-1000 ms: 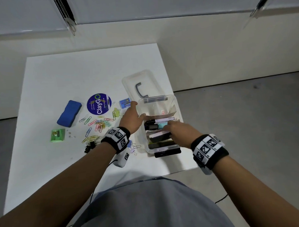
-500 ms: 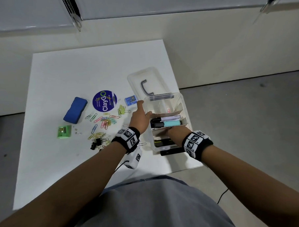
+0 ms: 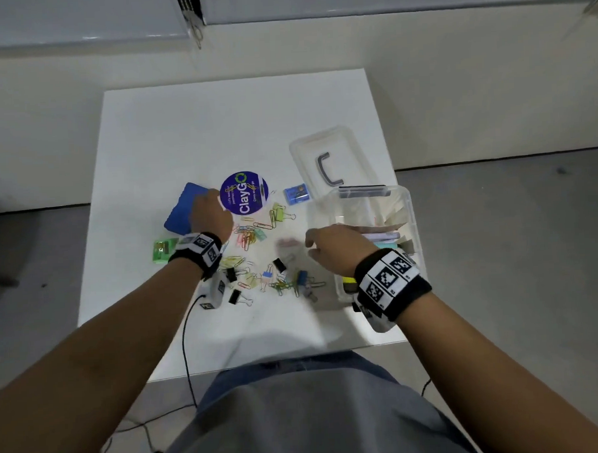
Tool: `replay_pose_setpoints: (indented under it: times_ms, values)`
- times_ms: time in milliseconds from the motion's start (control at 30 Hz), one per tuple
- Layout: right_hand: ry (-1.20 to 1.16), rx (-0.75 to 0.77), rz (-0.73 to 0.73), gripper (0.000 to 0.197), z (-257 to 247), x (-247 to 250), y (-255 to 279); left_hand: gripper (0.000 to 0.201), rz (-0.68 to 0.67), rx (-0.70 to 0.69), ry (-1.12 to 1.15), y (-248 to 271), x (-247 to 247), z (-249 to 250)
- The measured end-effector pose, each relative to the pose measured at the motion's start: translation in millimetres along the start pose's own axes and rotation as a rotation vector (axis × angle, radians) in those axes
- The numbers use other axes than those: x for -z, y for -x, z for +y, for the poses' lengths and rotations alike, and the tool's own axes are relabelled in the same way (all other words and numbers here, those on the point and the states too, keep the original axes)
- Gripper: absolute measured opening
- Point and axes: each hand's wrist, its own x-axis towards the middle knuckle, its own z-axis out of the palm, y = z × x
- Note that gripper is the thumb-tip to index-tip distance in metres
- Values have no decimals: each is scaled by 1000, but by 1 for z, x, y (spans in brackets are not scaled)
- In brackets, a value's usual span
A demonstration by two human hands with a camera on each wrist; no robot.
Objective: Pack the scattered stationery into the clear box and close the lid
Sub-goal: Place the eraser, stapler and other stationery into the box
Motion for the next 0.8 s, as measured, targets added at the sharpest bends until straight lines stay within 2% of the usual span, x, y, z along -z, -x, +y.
replay_pose_setpoints:
  times_ms: [133,267,333,433,500,600,667,733,800]
  values:
    - [-193,40,-31,28,-30,-15,-17,67,-102,147,-221,-24,8,-55]
    - [-254,51,-42,26,-49,-32,-36,82,-114,143,-195,-27,1,-78]
    - [-282,57,-43,26,-55,-36,-44,77,-78,122,-143,-24,1,-81]
    - [-355,45,-5,24,-60,-35,-55,52,15,103,69,-18,5,-78]
    - [-439,48,62,23,-64,-32,-63,42,6,57,319,-7,15,-69]
    - [-496,53,200,23,-72,-29,-80,34,-134,53,687,18,27,-53]
    - [-550,31,285,35,-79,-31,-91,37,-266,74,882,37,32,-40]
    - [-649,16,367,44,-82,-35,-101,35,-366,52,950,53,34,-26]
    - [-686,-20,426,41,-83,-40,-109,31,-406,43,983,65,36,-14]
